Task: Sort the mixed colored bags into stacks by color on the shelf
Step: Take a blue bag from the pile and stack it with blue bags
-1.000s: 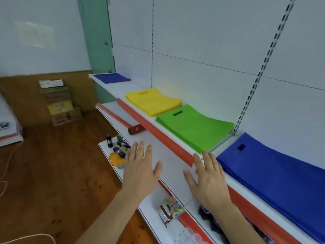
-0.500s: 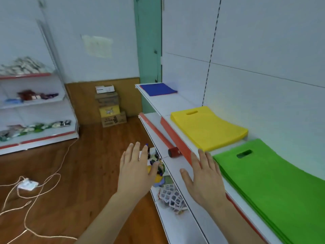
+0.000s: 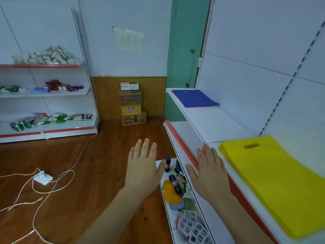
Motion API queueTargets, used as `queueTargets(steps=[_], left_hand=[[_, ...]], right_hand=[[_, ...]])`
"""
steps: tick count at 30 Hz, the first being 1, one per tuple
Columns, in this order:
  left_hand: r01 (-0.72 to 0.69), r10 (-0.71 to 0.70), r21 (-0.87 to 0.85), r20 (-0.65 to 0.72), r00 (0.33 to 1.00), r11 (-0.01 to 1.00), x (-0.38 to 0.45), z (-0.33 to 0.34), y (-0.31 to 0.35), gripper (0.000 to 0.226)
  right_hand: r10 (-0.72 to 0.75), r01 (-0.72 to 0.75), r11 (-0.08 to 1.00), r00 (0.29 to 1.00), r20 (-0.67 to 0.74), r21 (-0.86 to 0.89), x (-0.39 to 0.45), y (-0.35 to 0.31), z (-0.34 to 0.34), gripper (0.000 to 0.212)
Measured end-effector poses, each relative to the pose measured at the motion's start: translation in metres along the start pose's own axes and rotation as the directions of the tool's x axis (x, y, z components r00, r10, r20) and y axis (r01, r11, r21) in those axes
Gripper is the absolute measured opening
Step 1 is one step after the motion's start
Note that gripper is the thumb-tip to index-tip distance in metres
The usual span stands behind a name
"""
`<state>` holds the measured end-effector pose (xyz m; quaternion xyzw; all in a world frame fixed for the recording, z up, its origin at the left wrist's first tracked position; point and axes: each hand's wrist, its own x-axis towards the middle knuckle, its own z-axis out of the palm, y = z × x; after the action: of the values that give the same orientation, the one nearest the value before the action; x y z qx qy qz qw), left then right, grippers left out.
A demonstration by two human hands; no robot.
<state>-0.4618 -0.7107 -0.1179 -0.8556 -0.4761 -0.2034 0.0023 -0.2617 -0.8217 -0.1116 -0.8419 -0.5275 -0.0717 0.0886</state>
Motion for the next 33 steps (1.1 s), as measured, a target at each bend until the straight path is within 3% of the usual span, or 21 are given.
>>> queueTargets(steps=[16, 24, 33], left_hand=[[-0.155, 0.158, -0.061, 0.05, 0.986, 0.986, 0.265, 0.098, -0.069, 0.072], [-0.218, 0.221, -0.054, 0.057, 0.974, 0.974, 0.421, 0.144, -0.07, 0.072], [-0.294, 0.31, -0.132, 0.123, 0.943, 0.947, 0.545, 0.197, -0.062, 0.073]], right_hand=[[0.185, -0.185, 0.983, 0.982, 0.035, -0.012, 0.243, -0.027, 0.056, 0.096], [0.255, -0.255, 0.966, 0.967, 0.008, 0.03, 0.387, -0.014, 0.073, 0.082], [0.357, -0.356, 0.934, 0.933, 0.034, -0.035, 0.48, 0.005, 0.112, 0.086]])
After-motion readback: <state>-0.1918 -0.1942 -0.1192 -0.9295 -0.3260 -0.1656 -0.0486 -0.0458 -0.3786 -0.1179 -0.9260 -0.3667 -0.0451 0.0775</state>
